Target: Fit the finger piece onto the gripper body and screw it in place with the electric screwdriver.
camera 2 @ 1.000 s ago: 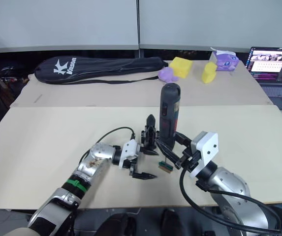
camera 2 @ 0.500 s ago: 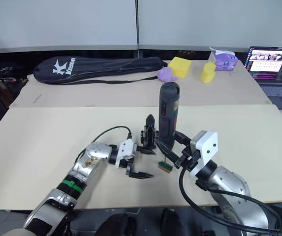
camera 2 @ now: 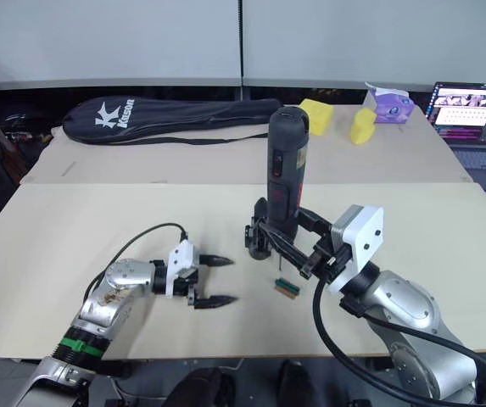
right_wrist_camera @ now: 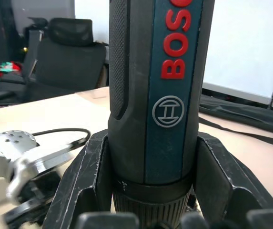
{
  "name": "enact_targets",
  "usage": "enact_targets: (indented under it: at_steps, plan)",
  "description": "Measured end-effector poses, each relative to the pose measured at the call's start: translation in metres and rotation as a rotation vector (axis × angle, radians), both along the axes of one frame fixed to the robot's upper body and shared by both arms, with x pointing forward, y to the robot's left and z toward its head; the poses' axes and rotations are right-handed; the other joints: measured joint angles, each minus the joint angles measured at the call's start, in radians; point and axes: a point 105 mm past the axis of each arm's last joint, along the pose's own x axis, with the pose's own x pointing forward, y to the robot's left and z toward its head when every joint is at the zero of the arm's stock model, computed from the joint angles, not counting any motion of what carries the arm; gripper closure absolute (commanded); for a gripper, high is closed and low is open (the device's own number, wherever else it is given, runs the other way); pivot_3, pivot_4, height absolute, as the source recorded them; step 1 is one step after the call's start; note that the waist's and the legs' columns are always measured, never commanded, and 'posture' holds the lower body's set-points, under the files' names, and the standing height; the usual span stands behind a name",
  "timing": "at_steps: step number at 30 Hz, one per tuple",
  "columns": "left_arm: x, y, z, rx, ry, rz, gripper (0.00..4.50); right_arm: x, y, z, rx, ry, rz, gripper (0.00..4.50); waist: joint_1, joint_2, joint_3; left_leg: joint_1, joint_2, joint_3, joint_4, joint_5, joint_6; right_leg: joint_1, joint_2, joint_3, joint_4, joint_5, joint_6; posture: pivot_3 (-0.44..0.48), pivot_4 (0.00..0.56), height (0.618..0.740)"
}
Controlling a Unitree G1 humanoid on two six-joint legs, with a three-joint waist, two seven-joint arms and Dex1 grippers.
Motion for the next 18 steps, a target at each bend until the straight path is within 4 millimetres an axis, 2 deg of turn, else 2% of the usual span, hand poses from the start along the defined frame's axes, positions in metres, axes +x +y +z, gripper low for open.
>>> enact_targets:
  at_steps: [5, 8, 16, 18]
  plan:
    - [0.019, -0.019, 0.004, -0.057, -0.008, 0.121, 0.00, 0.000, 0.000, -0.001, 0.000, 0.004, 0.003, 2.57, -0.002, 0.000, 0.000, 0.000, 0.000, 0.000, 0.000, 0.000, -0.001, 0.000, 0.000, 0.000, 0.000, 0.000, 0.000, 0.000, 0.150, 0.723]
    - [0.029, -0.026, -0.002, -0.026, -0.038, 0.179, 0.00, 0.000, -0.002, -0.003, -0.003, 0.015, -0.002, 2.57, -0.004, 0.000, 0.000, 0.000, 0.000, 0.000, 0.000, 0.000, 0.000, 0.000, 0.000, 0.000, 0.000, 0.000, 0.000, 0.000, 0.150, 0.723]
    - [0.042, -0.047, -0.004, -0.051, -0.081, 0.230, 0.00, 0.000, -0.007, -0.009, -0.012, 0.036, -0.019, 2.57, 0.000, 0.000, 0.000, 0.000, 0.000, 0.000, 0.000, 0.000, 0.001, 0.001, 0.000, 0.000, 0.000, 0.000, 0.000, 0.000, 0.150, 0.723]
    - [0.043, -0.049, -0.004, -0.044, -0.097, 0.203, 0.53, 0.000, -0.008, -0.010, -0.015, 0.037, -0.020, 2.57, 0.000, 0.000, 0.000, 0.000, 0.000, 0.000, 0.000, 0.000, 0.001, 0.000, 0.000, 0.000, 0.000, 0.000, 0.000, 0.000, 0.150, 0.723]
